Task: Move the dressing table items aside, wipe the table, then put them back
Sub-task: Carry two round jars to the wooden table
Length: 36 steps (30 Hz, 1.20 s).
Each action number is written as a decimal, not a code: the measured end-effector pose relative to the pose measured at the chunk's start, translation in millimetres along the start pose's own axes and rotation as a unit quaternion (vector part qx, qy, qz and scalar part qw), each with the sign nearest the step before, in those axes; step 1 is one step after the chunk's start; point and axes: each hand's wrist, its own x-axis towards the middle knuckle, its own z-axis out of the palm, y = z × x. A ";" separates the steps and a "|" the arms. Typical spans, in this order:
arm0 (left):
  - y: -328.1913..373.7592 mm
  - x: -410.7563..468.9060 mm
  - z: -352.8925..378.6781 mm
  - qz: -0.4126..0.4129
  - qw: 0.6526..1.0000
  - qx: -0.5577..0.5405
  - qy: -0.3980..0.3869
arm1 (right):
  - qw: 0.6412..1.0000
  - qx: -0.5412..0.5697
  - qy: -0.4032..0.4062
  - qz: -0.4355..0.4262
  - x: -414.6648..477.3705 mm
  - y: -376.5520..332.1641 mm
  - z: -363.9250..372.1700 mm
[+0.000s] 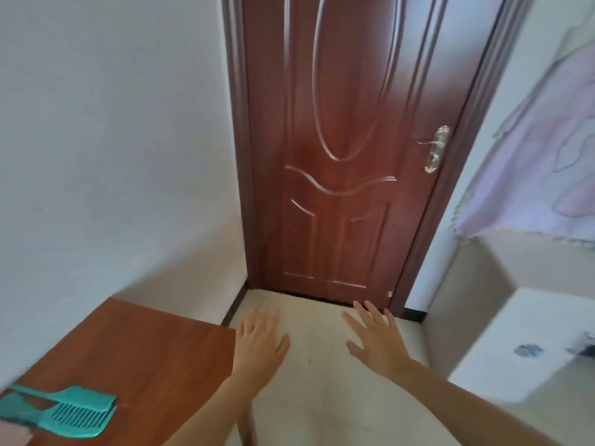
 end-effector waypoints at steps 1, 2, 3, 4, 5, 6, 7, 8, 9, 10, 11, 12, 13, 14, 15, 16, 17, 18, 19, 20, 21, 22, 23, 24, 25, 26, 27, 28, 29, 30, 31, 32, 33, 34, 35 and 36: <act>22.4 7.9 2.3 0.016 1.000 -0.005 -0.008 | 1.000 0.006 -0.003 0.020 -9.3 20.2 1.3; 43.5 16.6 8.8 0.032 0.999 -0.020 0.000 | 0.999 0.013 -0.003 0.038 -18.8 41.0 3.2; 65.4 25.5 13.6 0.043 0.998 -0.038 0.011 | 0.998 0.022 -0.004 0.058 -28.3 62.0 4.3; 88.1 34.6 19.0 0.055 0.997 -0.043 0.016 | 0.997 0.034 0.003 0.073 -37.9 83.5 5.8; 113.2 43.3 23.5 0.067 0.997 -0.040 0.008 | 0.995 0.048 0.009 0.088 -47.7 106.0 6.9; 138.1 53.0 29.2 0.079 0.996 -0.039 0.013 | 0.993 0.064 0.019 0.101 -57.6 129.1 8.2; 163.2 60.8 33.3 0.088 0.995 -0.041 0.023 | 0.990 0.075 0.026 0.119 -67.6 152.8 8.4; 187.7 69.2 38.8 0.102 0.993 -0.046 0.033 | 0.987 0.083 0.036 0.133 -77.4 176.7 9.6; 213.1 75.4 41.7 0.112 0.991 -0.058 0.032 | 0.985 0.086 0.044 0.146 -87.5 200.0 9.9; 237.1 81.8 46.6 0.125 0.989 -0.066 0.037 | 0.982 0.087 0.055 0.159 -98.0 222.5 10.6; 260.9 86.2 49.3 0.138 0.987 -0.071 0.046 | 0.979 0.088 0.061 0.177 -108.1 245.1 13.0; 284.0 91.2 54.5 0.153 0.983 -0.081 0.057 | 0.975 0.088 0.064 0.196 -119.2 266.9 15.6; 307.0 94.1 56.4 0.160 0.981 -0.098 0.057 | 0.970 0.084 0.064 0.218 -130.3 288.1 18.9; 329.3 97.2 59.1 0.167 0.978 -0.114 0.057 | 0.966 0.077 0.071 0.238 -140.3 308.3 22.6; 350.6 99.6 61.1 0.172 0.976 -0.124 0.053 | 0.961 0.071 0.075 0.257 -149.9 327.2 25.9; 369.1 103.6 65.4 0.182 0.973 -0.129 0.055 | 0.956 0.073 0.077 0.272 -158.9 343.6 28.1; 386.3 107.2 69.1 0.194 0.971 -0.127 0.052 | 0.952 0.080 0.073 0.286 -167.5 358.8 30.6; 402.4 112.0 74.2 0.211 0.968 -0.124 0.053 | 0.949 0.087 0.068 0.297 -175.2 372.7 33.1; 417.6 116.4 77.1 0.223 0.966 -0.125 0.049 | 0.944 0.092 0.063 0.310 -182.1 385.1 34.0; 431.5 121.8 80.3 0.236 0.962 -0.127 0.049 | 0.940 0.096 0.064 0.322 -187.5 396.2 35.4; 445.9 127.3 82.5 0.247 0.960 -0.126 0.047 | 0.935 0.103 0.068 0.334 -191.9 406.3 35.9; 459.0 133.3 85.5 0.260 0.956 -0.127 0.046 | 0.931 0.106 0.074 0.342 -194.4 415.4 36.8; 471.9 138.7 86.7 0.267 0.954 -0.132 0.040 | 0.927 0.107 0.080 0.350 -195.8 425.4 39.4; 484.8 145.0 89.1 0.274 0.950 -0.141 0.040 | 0.923 0.101 0.087 0.360 -196.4 435.6 41.6; 497.4 150.7 91.4 0.284 0.947 -0.146 0.038 | 0.920 0.084 0.102 0.368 -196.2 445.9 43.4; 508.6 157.8 95.2 0.300 0.942 -0.148 0.039 | 0.920 0.067 0.111 0.369 -195.5 457.2 45.4; 520.4 166.0 99.0 0.309 0.939 -0.150 0.037 | 0.922 0.054 0.110 0.366 -193.8 469.7 46.2; 532.1 175.9 105.6 0.315 0.936 -0.155 0.040 | 0.923 0.050 0.100 0.368 -192.3 482.4 46.7; 544.8 184.1 109.7 0.312 0.936 -0.159 0.029 | 0.923 0.044 0.093 0.370 -190.4 495.5 46.5; 558.3 193.6 115.5 0.309 0.936 -0.167 0.024 | 0.921 0.034 0.086 0.379 -188.9 510.5 49.3; 572.1 202.8 120.6 0.299 0.937 -0.180 0.007 | 0.919 0.018 0.083 0.386 -188.0 526.2 51.0; 585.4 213.5 128.4 0.291 0.936 -0.197 -0.001 | 0.915 0.000 0.084 0.394 -188.5 542.3 52.5; 598.4 223.5 136.2 0.287 0.935 -0.209 -0.006 | 0.914 0.003 0.089 0.395 -189.5 559.5 56.4; 611.4 234.9 145.2 0.288 0.933 -0.216 -0.010 | 0.911 0.028 0.100 0.400 -191.0 574.3 57.2; 624.2 246.3 153.0 0.287 0.932 -0.219 -0.017 | 0.911 0.043 0.086 0.402 -192.4 589.9 59.0; 637.1 257.7 161.1 0.287 0.932 -0.221 -0.025 | 0.910 0.045 0.088 0.402 -195.0 604.7 61.9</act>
